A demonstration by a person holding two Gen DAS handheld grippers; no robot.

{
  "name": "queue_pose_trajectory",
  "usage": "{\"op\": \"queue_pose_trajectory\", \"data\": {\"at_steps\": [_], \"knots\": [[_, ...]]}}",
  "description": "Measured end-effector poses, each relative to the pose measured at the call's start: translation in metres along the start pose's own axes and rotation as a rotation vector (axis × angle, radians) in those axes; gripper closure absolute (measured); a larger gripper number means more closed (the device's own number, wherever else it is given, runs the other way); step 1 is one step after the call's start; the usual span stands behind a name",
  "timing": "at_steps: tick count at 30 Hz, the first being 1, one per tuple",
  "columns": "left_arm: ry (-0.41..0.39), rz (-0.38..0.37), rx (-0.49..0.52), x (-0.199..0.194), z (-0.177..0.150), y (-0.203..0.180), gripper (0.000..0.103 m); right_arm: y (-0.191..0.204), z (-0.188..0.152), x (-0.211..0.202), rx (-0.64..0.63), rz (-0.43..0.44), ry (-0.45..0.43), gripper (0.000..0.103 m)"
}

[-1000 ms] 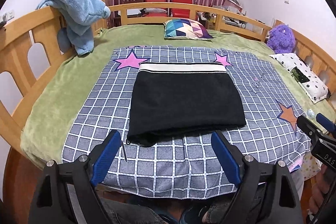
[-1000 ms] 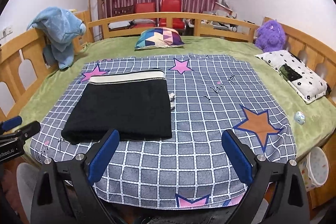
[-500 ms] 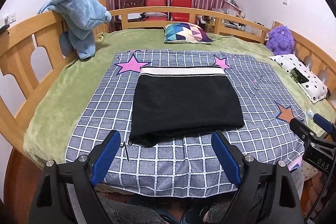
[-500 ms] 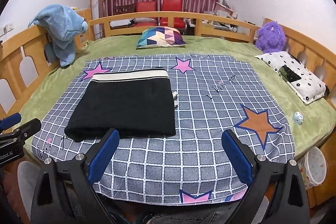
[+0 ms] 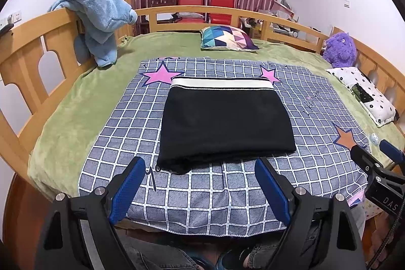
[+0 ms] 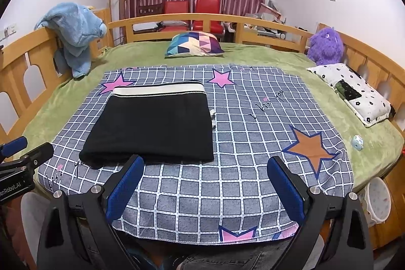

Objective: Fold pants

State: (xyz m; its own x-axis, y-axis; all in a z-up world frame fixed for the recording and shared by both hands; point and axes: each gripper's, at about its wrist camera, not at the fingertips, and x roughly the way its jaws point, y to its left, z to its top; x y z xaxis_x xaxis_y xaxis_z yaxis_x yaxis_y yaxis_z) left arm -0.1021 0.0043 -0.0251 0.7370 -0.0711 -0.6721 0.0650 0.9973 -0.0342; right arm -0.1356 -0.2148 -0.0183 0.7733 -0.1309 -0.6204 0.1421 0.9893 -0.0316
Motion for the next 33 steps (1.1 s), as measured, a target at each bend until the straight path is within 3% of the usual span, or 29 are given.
{"op": "queue_pose_trajectory", "data": {"at_steps": [13, 33], "knots": [[0.01, 0.046, 0.011, 0.0014, -0.0009, -0.006, 0.015, 0.0044, -0.0022, 0.0054, -0.01, -0.012, 0.017, 0.006], [0.026, 0.045, 0.009, 0.0031, -0.004, -0.0041, 0.015, 0.0077, -0.0023, 0.0014, -0.027, -0.018, 0.005, 0.006]]}}
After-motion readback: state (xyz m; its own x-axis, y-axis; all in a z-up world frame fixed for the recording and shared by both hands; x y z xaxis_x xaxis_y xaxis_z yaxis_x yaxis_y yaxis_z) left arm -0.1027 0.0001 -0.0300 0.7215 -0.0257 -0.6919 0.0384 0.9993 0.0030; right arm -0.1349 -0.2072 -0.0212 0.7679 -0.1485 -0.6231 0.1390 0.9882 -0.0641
